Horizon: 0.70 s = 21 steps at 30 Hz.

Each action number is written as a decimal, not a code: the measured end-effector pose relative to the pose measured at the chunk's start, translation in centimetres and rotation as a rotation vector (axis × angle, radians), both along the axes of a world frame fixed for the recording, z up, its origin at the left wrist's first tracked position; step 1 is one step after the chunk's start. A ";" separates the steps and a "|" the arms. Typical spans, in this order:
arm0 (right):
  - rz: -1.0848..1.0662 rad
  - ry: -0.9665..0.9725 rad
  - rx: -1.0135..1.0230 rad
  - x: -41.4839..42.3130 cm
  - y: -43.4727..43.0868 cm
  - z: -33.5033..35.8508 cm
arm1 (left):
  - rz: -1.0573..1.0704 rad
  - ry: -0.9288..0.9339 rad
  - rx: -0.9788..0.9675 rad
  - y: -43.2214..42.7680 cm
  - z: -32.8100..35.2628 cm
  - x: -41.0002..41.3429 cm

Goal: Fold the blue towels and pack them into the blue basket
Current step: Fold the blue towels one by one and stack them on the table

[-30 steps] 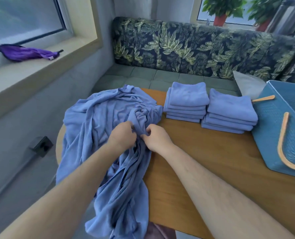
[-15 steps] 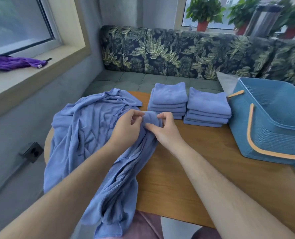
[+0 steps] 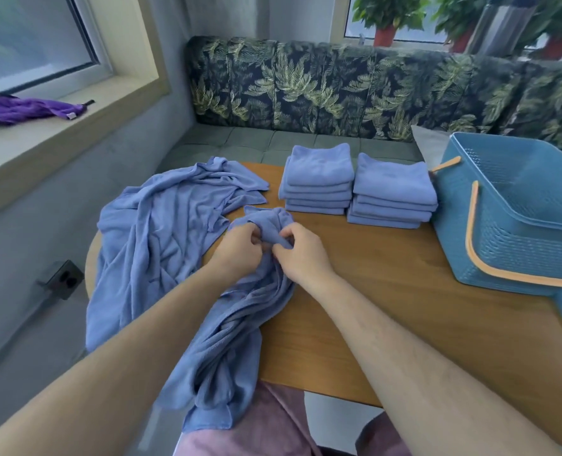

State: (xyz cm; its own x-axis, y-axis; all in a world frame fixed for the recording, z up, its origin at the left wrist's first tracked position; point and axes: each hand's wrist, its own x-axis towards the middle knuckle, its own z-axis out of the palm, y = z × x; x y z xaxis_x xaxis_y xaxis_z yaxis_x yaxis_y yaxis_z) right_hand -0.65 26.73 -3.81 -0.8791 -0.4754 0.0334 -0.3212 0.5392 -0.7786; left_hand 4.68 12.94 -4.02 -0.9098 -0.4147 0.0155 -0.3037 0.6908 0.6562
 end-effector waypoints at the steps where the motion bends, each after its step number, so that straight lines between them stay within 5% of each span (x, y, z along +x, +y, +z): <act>1: 0.000 -0.022 -0.094 -0.2 -0.7 0.9 | 0.031 0.068 0.026 -0.9 1.0 0.1; 9: -0.035 0.013 -0.298 -1.9 -8.8 7.3 | 0.373 0.335 -0.152 -11.6 8.7 2.9; 15: -0.091 -0.307 -0.416 -2.0 -9.6 7.1 | 0.415 0.190 -0.442 -12.3 6.4 3.6; 17: -0.096 -0.376 -0.454 -1.8 -8.8 6.7 | 0.299 0.217 -0.360 -9.4 5.4 2.8; 21: -0.067 -0.361 -0.497 -1.5 -5.5 6.5 | 0.224 0.239 0.109 -4.2 5.2 1.1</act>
State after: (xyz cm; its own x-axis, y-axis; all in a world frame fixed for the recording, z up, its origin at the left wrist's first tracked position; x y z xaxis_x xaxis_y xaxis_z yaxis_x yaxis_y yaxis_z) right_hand -2.17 21.26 2.70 -0.9036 -0.4227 -0.0687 0.0316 0.0942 -0.9951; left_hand 5.76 8.76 1.21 -0.7721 -0.6145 0.1618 -0.2684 0.5461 0.7935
